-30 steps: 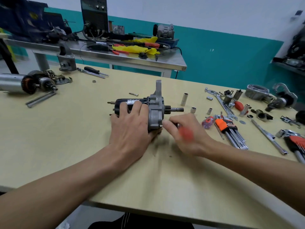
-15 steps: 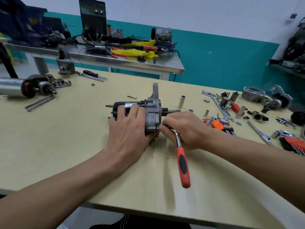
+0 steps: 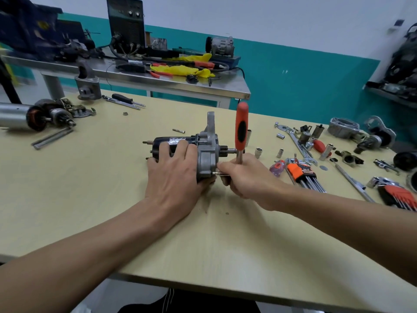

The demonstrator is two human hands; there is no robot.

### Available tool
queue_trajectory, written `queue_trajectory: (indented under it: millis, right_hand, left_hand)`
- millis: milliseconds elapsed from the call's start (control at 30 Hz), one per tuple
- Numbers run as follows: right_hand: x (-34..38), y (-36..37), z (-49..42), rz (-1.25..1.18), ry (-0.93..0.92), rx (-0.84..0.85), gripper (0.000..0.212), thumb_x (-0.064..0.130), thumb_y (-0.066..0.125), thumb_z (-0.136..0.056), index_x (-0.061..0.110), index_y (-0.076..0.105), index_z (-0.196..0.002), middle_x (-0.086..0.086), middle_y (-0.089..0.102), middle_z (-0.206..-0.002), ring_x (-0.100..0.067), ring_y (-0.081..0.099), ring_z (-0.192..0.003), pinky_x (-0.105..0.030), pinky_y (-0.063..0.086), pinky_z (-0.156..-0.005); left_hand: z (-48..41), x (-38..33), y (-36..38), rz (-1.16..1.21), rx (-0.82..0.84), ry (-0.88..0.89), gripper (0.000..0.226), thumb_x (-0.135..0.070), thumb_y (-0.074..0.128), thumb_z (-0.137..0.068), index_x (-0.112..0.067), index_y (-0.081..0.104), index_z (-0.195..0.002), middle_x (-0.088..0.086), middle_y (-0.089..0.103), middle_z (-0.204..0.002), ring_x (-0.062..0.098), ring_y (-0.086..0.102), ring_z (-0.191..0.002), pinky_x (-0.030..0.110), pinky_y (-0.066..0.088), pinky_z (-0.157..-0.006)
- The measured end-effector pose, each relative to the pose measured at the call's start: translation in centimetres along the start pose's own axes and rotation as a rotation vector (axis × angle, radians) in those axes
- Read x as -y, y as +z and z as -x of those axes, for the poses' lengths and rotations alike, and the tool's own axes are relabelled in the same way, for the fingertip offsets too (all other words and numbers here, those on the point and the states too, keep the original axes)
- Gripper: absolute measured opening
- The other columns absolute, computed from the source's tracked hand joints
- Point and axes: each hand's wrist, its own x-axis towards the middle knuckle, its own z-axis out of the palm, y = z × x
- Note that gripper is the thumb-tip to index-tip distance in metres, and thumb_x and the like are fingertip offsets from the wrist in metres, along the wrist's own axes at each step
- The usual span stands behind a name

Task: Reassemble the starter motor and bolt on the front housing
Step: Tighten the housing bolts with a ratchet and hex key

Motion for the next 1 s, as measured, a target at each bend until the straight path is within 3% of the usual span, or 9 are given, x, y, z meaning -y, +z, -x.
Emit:
queue_trajectory:
  millis: [100, 200, 400, 533, 633, 767, 833, 933, 1000]
  right_hand:
    - [-1.5, -0.7, -0.7, 0.492, -0.755, -0.228, 0.04, 0.009, 0.056, -0.095, 0.008, 0.044, -0.057, 0.001, 0.036, -0.052, -0.02, 0.033, -0.048, -0.031, 0.027, -0.049]
    - [-2.2, -1.1, -1.6, 0.565, -0.911, -0.228, 0.035, 0.004, 0.058, -0.091, 0.002, 0.049, -0.057, -0.007, 0.042, -0.051, -0.025, 0.036, -0.044, -0.031, 0.03, -0.046]
    - [-2.2, 1.5, -0.3, 0.206, -0.501, -0.355, 0.045, 0.013, 0.051, -0.093, 0.016, 0.032, -0.052, 0.006, 0.027, -0.047, -0.009, 0.027, -0.048, -0.025, 0.022, -0.047]
    - [-0.5, 1.4, 0.0, 0.072, -0.052, -0.261, 0.042, 0.015, 0.048, -0.091, 0.019, 0.036, -0.051, 0.009, 0.032, -0.045, -0.01, 0.027, -0.043, -0.028, 0.023, -0.044]
    - [1.5, 0.7, -0.1, -0.126, 0.351, -0.097, 0.02, 0.013, 0.042, -0.088, 0.014, 0.045, -0.068, 0.003, 0.035, -0.041, -0.014, 0.025, -0.036, -0.02, 0.018, -0.04]
    - [2.1, 0.2, -0.3, -0.184, 0.446, 0.0, 0.023, 0.012, 0.038, -0.087, 0.012, 0.048, -0.066, 0.005, 0.032, -0.034, -0.012, 0.022, -0.031, -0.018, 0.016, -0.039]
    - [1.1, 0.6, 0.1, -0.118, 0.238, -0.057, 0.031, 0.013, 0.043, -0.091, 0.01, 0.048, -0.061, 0.007, 0.033, -0.036, -0.011, 0.026, -0.034, -0.022, 0.021, -0.04]
    - [-1.2, 0.1, -0.2, 0.312, -0.525, -0.205, 0.042, 0.015, 0.052, -0.097, 0.005, 0.044, -0.057, 0.0, 0.038, -0.05, -0.015, 0.033, -0.049, -0.032, 0.029, -0.05]
    - [-2.2, -0.9, -1.2, 0.535, -0.828, -0.179, 0.034, 0.012, 0.057, -0.095, 0.002, 0.054, -0.063, -0.007, 0.048, -0.057, -0.024, 0.041, -0.051, -0.032, 0.032, -0.051]
  left_hand:
    - [0.1, 0.0, -0.1, 0.009, 0.009, -0.015, 0.058, -0.068, 0.065, -0.08, -0.015, 0.053, -0.103, 0.004, 0.056, -0.106, 0.032, 0.046, -0.096, 0.038, 0.03, -0.064]
    - [0.2, 0.0, -0.2, 0.005, 0.021, -0.019, 0.058, -0.068, 0.065, -0.08, -0.016, 0.053, -0.103, 0.004, 0.056, -0.107, 0.032, 0.045, -0.097, 0.039, 0.032, -0.065]
    - [-0.2, 0.0, 0.0, 0.015, 0.005, -0.031, 0.054, -0.063, 0.068, -0.078, -0.016, 0.054, -0.101, 0.004, 0.057, -0.105, 0.033, 0.046, -0.095, 0.039, 0.031, -0.063]
    - [-0.2, -0.1, 0.1, -0.001, 0.015, -0.03, 0.057, -0.063, 0.068, -0.078, -0.015, 0.054, -0.103, 0.005, 0.057, -0.107, 0.034, 0.046, -0.097, 0.039, 0.029, -0.063]
    - [-0.1, -0.1, 0.1, -0.003, 0.016, -0.023, 0.059, -0.064, 0.07, -0.076, -0.013, 0.054, -0.103, 0.006, 0.057, -0.106, 0.035, 0.047, -0.096, 0.039, 0.03, -0.063]
    - [0.0, 0.1, 0.1, -0.003, 0.014, -0.014, 0.06, -0.065, 0.069, -0.077, -0.013, 0.054, -0.103, 0.006, 0.057, -0.106, 0.034, 0.047, -0.095, 0.039, 0.031, -0.063]
    - [0.0, 0.1, 0.1, 0.009, 0.011, -0.013, 0.059, -0.065, 0.069, -0.077, -0.014, 0.054, -0.101, 0.005, 0.057, -0.105, 0.033, 0.046, -0.095, 0.038, 0.03, -0.063]
    - [0.0, 0.2, 0.0, 0.007, 0.01, -0.012, 0.059, -0.067, 0.065, -0.078, -0.014, 0.054, -0.101, 0.005, 0.057, -0.105, 0.033, 0.046, -0.095, 0.038, 0.029, -0.063]
    - [0.1, 0.1, -0.1, 0.007, 0.007, -0.006, 0.059, -0.067, 0.065, -0.079, -0.014, 0.055, -0.101, 0.005, 0.057, -0.105, 0.033, 0.047, -0.095, 0.039, 0.031, -0.064]
